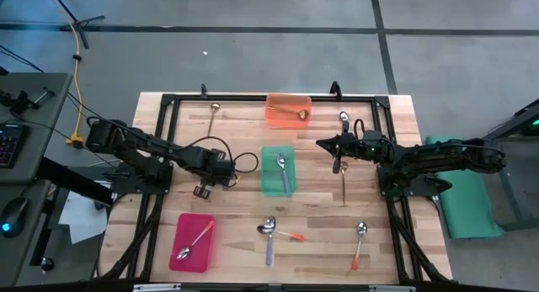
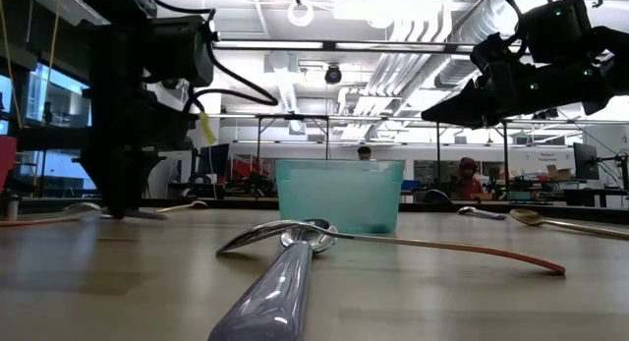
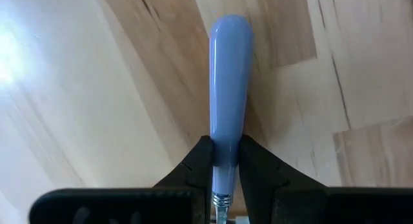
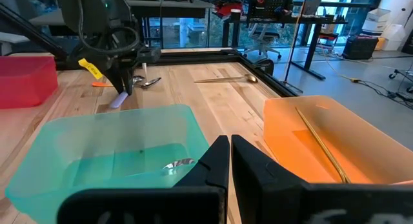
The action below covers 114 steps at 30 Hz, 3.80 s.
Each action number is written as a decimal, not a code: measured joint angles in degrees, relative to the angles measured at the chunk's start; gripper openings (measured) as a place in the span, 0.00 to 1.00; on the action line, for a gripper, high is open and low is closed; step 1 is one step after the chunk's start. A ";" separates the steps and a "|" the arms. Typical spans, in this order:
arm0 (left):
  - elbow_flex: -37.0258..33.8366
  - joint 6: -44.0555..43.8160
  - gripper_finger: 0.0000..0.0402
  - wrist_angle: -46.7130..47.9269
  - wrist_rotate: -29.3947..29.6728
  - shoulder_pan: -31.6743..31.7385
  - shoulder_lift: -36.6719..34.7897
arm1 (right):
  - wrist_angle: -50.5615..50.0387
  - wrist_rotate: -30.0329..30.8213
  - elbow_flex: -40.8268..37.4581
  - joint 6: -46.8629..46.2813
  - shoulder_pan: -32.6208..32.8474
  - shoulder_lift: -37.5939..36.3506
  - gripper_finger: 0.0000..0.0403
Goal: Sort silverware by color (type)
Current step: Put the purple spoon into the green bin, then put the orange spoon into the red bin
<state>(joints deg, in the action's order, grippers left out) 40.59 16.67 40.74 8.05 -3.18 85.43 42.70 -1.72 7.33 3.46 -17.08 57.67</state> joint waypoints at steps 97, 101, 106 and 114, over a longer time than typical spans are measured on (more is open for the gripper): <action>38.91 42.30 0.18 -11.33 1.60 4.34 28.88 | -2.58 0.00 0.04 0.59 0.00 0.04 0.00; 38.89 40.27 0.12 -10.33 1.53 3.79 27.02 | -3.16 0.00 0.04 0.59 0.00 0.06 0.00; 38.94 36.25 0.06 -8.39 -1.42 3.52 25.17 | -3.21 0.00 0.04 0.62 0.00 0.06 0.00; 38.89 30.84 0.09 -4.25 -1.45 4.46 25.22 | -3.09 0.00 0.04 1.05 0.00 0.07 0.00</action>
<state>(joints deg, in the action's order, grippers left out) 79.48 47.51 36.49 6.60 1.28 110.65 39.60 -1.72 7.38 4.51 -17.08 57.74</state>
